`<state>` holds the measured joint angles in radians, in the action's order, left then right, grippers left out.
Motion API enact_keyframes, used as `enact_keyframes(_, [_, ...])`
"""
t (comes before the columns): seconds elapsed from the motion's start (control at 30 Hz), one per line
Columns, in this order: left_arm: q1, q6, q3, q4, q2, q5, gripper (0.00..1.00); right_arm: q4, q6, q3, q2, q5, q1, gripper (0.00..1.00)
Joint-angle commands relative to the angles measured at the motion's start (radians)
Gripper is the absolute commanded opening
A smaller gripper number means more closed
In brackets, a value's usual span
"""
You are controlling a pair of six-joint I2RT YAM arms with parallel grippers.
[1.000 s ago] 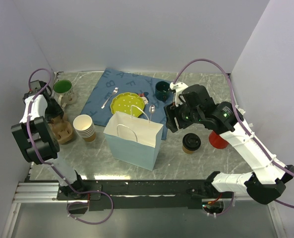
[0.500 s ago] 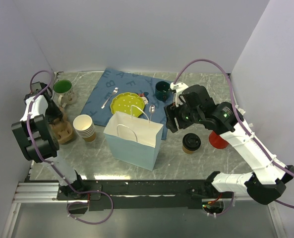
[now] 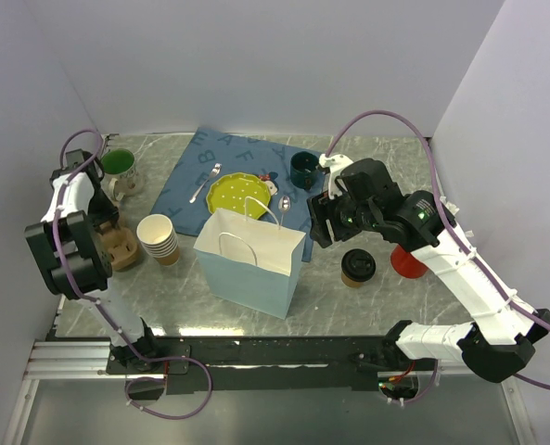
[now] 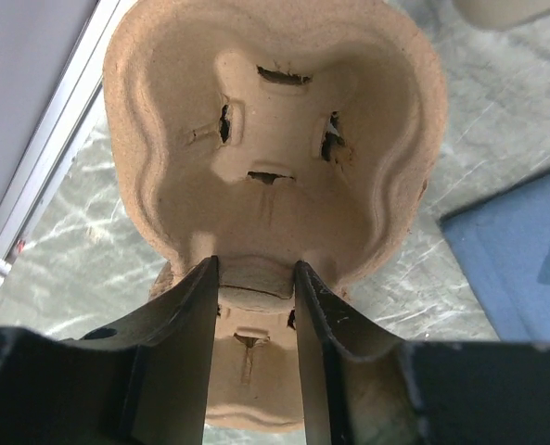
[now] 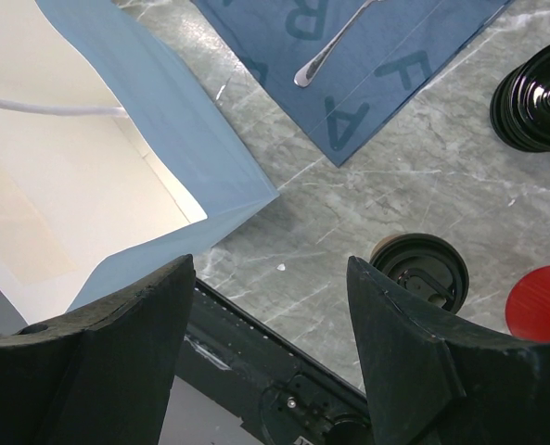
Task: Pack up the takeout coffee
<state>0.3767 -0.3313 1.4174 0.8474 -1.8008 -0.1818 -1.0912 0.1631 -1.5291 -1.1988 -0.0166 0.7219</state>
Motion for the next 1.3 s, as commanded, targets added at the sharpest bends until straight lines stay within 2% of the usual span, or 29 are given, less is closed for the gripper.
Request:
enact_keyframes(0.0, [-0.018, -0.052, 0.058, 0.081, 0.029, -0.105, 0.17, 0.034, 0.013, 0.001, 0.018, 0.007, -0.003, 0.74])
enact_keyframes(0.17, [-0.016, -0.052, 0.153, 0.143, 0.040, -0.137, 0.21, 0.036, 0.001, 0.017, 0.027, 0.012, -0.004, 0.74])
enact_keyframes(0.27, [-0.009, -0.051, 0.137, 0.128, 0.052, -0.136, 0.23, 0.040, 0.004, 0.020, 0.027, 0.006, -0.004, 0.74])
enact_keyframes(0.37, [0.007, -0.061, 0.098, 0.087, 0.063, -0.056, 0.25, 0.044, -0.004, 0.011, 0.022, 0.003, -0.004, 0.74])
enact_keyframes(0.4, [0.010, -0.060, 0.089, 0.070, 0.079, 0.015, 0.25, 0.042, -0.005, 0.006, 0.016, 0.004, -0.004, 0.74])
enact_keyframes(0.53, [0.034, -0.089, 0.052, 0.050, 0.083, 0.079, 0.24, 0.040, -0.020, -0.005, 0.015, 0.009, -0.004, 0.74])
enact_keyframes(0.7, [0.037, -0.097, 0.120, 0.085, 0.075, 0.013, 0.18, 0.039, -0.031, -0.002, 0.022, 0.010, -0.004, 0.74])
enact_keyframes(0.8, [0.068, -0.095, 0.101, 0.047, 0.104, 0.166, 0.22, 0.040, -0.034, 0.003, 0.025, 0.014, -0.004, 0.74])
enact_keyframes(0.83, [0.070, -0.098, 0.106, 0.076, 0.100, 0.166, 0.23, 0.042, -0.033, 0.006, 0.025, 0.014, -0.003, 0.74])
enact_keyframes(0.87, [0.062, -0.094, 0.110, 0.088, 0.098, 0.089, 0.22, 0.043, -0.034, 0.007, 0.025, 0.012, -0.004, 0.74])
enact_keyframes(0.97, [0.019, -0.078, 0.095, 0.122, 0.084, -0.023, 0.20, 0.047, -0.037, 0.012, 0.028, 0.007, -0.004, 0.74])
enact_keyframes(1.1, [0.048, -0.097, 0.075, 0.111, 0.096, 0.069, 0.19, 0.047, -0.046, 0.014, 0.030, 0.014, -0.003, 0.74])
enact_keyframes(1.27, [0.042, -0.117, 0.162, 0.175, 0.084, -0.022, 0.17, 0.047, -0.048, 0.011, 0.030, 0.010, -0.004, 0.74])
